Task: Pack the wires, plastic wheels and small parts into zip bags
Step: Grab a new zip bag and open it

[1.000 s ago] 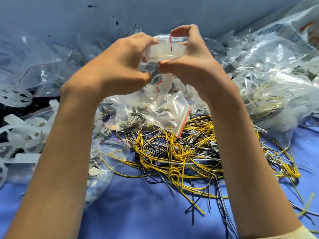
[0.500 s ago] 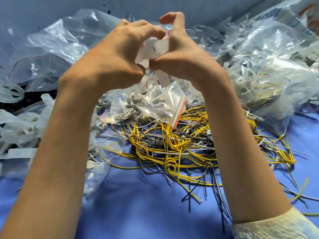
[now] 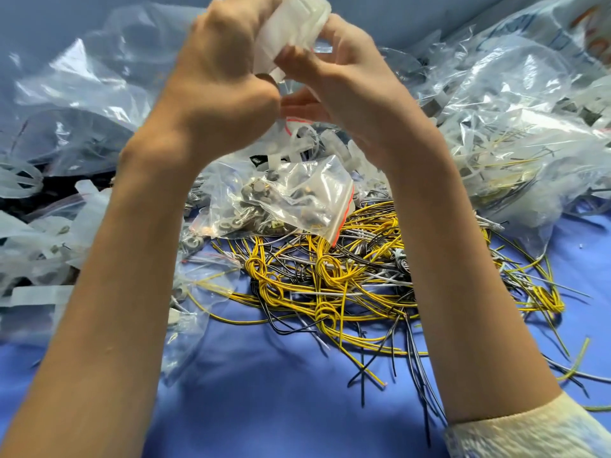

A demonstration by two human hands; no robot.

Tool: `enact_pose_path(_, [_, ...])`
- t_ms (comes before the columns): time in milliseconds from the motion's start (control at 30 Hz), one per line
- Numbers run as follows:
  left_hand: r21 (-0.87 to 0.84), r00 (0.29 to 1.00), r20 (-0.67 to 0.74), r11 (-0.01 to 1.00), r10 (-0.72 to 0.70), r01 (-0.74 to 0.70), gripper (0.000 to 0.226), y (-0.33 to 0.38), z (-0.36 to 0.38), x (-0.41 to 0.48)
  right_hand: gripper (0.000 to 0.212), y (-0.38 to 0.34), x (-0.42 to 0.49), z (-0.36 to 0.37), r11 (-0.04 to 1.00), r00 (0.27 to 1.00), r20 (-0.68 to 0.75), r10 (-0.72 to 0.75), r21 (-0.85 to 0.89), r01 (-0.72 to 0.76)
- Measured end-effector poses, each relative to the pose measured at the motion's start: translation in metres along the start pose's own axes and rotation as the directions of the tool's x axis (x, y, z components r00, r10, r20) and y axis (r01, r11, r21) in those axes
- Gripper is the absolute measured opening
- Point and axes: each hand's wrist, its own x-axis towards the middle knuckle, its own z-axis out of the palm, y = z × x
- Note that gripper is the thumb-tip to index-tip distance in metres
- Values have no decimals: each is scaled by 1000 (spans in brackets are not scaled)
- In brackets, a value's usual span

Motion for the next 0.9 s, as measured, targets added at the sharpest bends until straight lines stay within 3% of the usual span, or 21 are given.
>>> enact_pose_path(133, [-84, 999, 12, 996, -33, 34, 62, 2, 2, 0, 41, 4, 2, -5, 985, 999, 25, 28, -173, -23])
enact_pose_path(200, [-85, 997, 9, 994, -73, 74, 65, 1, 5, 0, 51, 8, 8, -9, 937, 999, 7, 37, -349, -32])
enact_pose_path(300, [-137, 989, 49, 980, -138, 144, 68, -3, 12, -1, 83, 11, 12, -14, 871, 999, -16, 49, -489, -51])
enact_pose_path(533, [-209, 973, 27, 950, -230, 231, 68, -10, 18, 3, 91, 12, 9, -13, 712, 999, -14, 33, -701, -33])
enact_pose_path(567, [-218, 971, 43, 946, -237, 241, 68, -10, 18, 3, 93, 11, 8, -12, 689, 999, -13, 35, -724, -34])
enact_pose_path(633, [-214, 968, 51, 944, -246, 251, 72, -10, 17, 3, 99, 9, 5, -8, 738, 999, -39, 6, -674, -30])
enact_pose_path(800, [-143, 973, -16, 964, -229, 225, 71, -11, 6, 3, 102, 7, 4, -9, 797, 979, -94, -183, -598, 92])
enact_pose_path(900, [-114, 974, 35, 968, -223, 226, 65, -9, 6, 2, 99, 7, 4, -8, 734, 1000, -27, 7, -679, -23])
